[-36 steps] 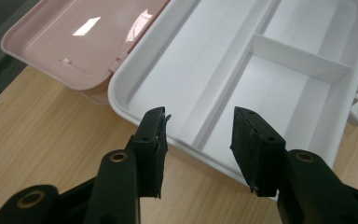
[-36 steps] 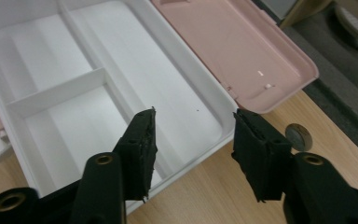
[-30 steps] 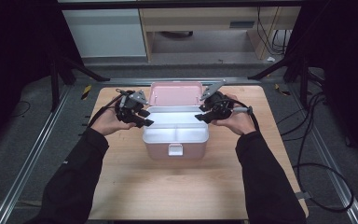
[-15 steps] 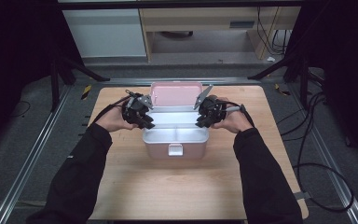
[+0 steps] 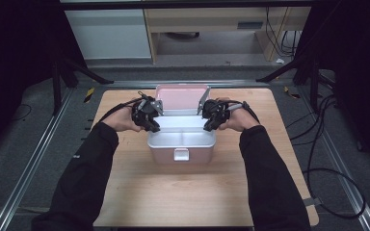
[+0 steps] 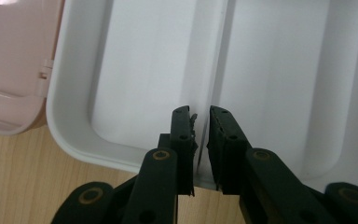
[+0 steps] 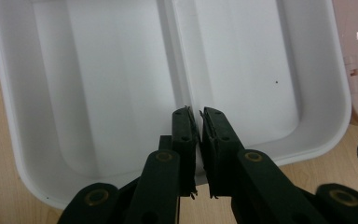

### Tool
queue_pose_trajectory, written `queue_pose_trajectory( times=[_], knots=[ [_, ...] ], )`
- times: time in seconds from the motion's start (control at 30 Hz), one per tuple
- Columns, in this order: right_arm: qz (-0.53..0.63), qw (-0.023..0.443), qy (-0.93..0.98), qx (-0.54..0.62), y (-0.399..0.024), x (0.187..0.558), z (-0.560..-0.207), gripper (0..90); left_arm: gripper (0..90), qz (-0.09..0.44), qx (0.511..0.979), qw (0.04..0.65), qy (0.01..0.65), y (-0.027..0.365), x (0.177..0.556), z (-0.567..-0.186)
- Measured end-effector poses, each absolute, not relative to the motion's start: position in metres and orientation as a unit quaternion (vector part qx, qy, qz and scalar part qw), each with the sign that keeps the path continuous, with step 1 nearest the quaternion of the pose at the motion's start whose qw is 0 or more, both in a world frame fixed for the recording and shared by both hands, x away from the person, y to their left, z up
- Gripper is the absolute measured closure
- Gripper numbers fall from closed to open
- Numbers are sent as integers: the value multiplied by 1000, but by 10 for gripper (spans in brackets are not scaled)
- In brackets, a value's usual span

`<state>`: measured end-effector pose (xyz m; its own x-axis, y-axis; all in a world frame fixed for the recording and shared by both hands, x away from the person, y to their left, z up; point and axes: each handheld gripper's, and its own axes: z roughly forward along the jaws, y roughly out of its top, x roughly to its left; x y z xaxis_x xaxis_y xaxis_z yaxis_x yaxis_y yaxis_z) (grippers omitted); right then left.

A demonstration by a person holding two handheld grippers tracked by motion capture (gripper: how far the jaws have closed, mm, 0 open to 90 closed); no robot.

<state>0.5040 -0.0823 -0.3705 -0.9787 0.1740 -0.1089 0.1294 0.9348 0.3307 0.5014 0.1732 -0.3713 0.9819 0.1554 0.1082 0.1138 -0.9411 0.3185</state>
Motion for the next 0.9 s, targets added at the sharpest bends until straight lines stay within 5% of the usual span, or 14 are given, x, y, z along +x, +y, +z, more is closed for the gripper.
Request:
queue_pose_trajectory(
  times=[0.9],
  knots=[
    [148, 19, 986, 70, -78, 511, -370, 874, 862, 38, 988, 145, 37, 171, 512, -367]
  ],
)
